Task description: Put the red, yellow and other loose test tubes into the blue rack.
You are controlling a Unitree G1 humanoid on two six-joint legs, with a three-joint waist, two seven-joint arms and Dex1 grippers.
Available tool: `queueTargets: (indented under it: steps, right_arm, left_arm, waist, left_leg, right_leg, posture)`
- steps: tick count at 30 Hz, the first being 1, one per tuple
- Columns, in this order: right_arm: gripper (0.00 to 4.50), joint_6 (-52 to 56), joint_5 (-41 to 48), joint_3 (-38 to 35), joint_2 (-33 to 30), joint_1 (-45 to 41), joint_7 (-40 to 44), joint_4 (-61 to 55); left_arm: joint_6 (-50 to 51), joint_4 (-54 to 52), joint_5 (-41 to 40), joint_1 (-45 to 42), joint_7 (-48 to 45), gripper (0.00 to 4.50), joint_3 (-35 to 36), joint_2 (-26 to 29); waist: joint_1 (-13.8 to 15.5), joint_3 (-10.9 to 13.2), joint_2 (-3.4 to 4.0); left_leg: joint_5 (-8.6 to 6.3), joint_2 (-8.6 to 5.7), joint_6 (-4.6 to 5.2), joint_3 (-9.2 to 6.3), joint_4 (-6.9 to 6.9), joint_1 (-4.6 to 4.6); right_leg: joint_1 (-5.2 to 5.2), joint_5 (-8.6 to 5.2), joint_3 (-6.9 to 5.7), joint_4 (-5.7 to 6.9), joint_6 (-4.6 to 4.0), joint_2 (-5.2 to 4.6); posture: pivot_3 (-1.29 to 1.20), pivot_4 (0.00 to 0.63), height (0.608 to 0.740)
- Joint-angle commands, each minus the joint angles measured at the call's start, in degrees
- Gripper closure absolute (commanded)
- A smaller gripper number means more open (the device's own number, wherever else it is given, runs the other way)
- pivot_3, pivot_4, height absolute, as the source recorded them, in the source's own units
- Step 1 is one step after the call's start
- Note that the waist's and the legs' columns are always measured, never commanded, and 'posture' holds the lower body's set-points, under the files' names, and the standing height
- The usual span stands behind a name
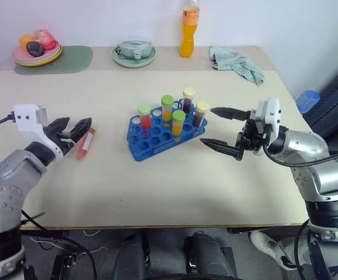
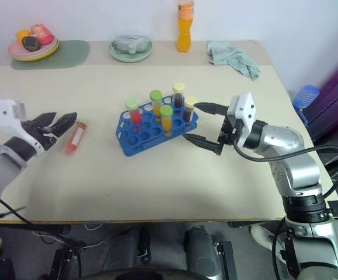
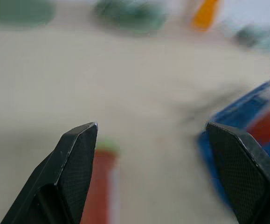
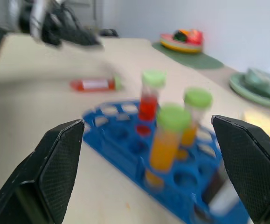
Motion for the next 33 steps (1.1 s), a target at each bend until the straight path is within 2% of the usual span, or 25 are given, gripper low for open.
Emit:
queueTargets:
  steps: [1,6,12,21,33]
  right_arm:
    - [0.04,2.6,1.12,-0.07,-0.12,-2.54,-0.92,-3.09]
    - [0.04,1.98,-0.73,0.65,0.2,-2.77,-0.76,-2.35]
    - [0.04,1.75,-1.3,0.39,0.5,-2.6,-1.13,-2.62]
    - [0.04,2.52,-0.97,-0.71,0.12,-1.08,-2.91,-5.24]
    - [0.04,3.88,-0.88,-1.02,0.1,0.29,-5.32,-7.26]
  left_arm:
    - [12.05,6.66,0.47,-8.36,3.26,0.73,-0.43,4.28]
    - [21.59,20.88,6.18,-21.64,3.63,0.73,-5.2,6.8]
    - [22.94,33.12,12.15,-32.25,-1.21,0.73,-11.17,6.56]
    - [25.31,43.23,17.66,-41.66,-9.62,0.73,-17.87,5.02]
    - [26.12,52.38,24.57,-47.58,-18.66,0.73,-28.1,2.41]
  waist:
    - [0.12,0.0,-0.01]
    - [1.21,0.05,-0.09]
    - [1.56,0.11,-0.21]
    - [1.4,0.13,-0.24]
    - [1.47,0.13,-0.24]
  left_leg:
    - [0.03,-0.02,-0.04,0.02,0.0,-0.03]
    - [0.03,-0.03,-0.06,0.09,0.0,-0.13]
    - [0.05,-0.05,-0.08,0.21,0.02,-0.25]
    - [0.06,-0.04,-0.1,0.28,0.05,-0.27]
    - [0.06,-0.04,-0.1,0.29,0.09,-0.29]
  right_leg:
    - [-0.02,0.0,-0.01,-0.03,0.0,0.0]
    - [-0.16,0.0,-0.01,-0.04,0.01,0.01]
    - [-0.25,0.0,-0.04,-0.02,0.01,0.02]
    - [-0.3,0.0,-0.03,0.02,0.01,0.03]
    - [-0.31,0.0,-0.03,0.03,0.02,0.04]
  posture:
    - [0.0,0.15,0.74]
    - [0.0,0.15,0.74]
    - [0.0,0.15,0.74]
    - [0.0,0.15,0.74]
    - [0.0,0.15,0.74]
